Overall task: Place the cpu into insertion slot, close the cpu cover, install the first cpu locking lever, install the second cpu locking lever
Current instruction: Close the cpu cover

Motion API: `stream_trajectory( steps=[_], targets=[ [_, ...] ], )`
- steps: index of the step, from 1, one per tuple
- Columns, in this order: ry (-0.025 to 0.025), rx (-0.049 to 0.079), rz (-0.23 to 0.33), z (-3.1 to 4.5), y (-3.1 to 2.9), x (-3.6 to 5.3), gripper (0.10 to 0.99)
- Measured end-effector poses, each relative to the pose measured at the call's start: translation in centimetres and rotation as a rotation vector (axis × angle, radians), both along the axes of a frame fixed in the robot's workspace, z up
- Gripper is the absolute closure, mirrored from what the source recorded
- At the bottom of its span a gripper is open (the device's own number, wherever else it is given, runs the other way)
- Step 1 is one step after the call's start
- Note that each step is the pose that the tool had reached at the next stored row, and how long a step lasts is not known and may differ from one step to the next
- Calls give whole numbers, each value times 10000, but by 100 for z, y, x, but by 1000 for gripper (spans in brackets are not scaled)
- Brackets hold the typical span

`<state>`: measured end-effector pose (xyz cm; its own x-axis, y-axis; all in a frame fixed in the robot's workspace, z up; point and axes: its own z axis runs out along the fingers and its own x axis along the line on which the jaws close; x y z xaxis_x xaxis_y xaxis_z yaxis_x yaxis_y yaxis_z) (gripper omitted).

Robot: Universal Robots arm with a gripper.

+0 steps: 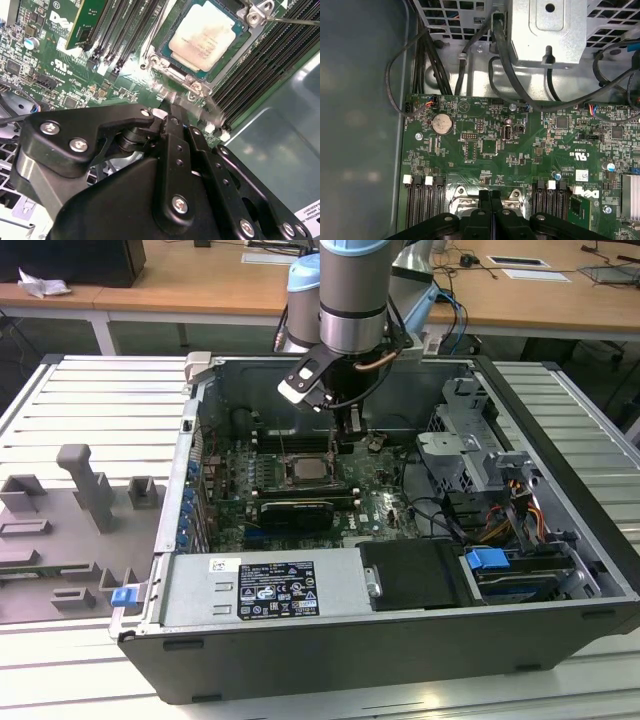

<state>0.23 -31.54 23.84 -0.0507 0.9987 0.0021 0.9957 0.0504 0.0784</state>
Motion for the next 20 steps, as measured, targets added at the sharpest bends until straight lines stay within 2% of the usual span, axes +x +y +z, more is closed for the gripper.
stream_trajectory(
  steps=[20],
  targets=[
    [0,0,1,-7,0,-78,980]
  ],
)
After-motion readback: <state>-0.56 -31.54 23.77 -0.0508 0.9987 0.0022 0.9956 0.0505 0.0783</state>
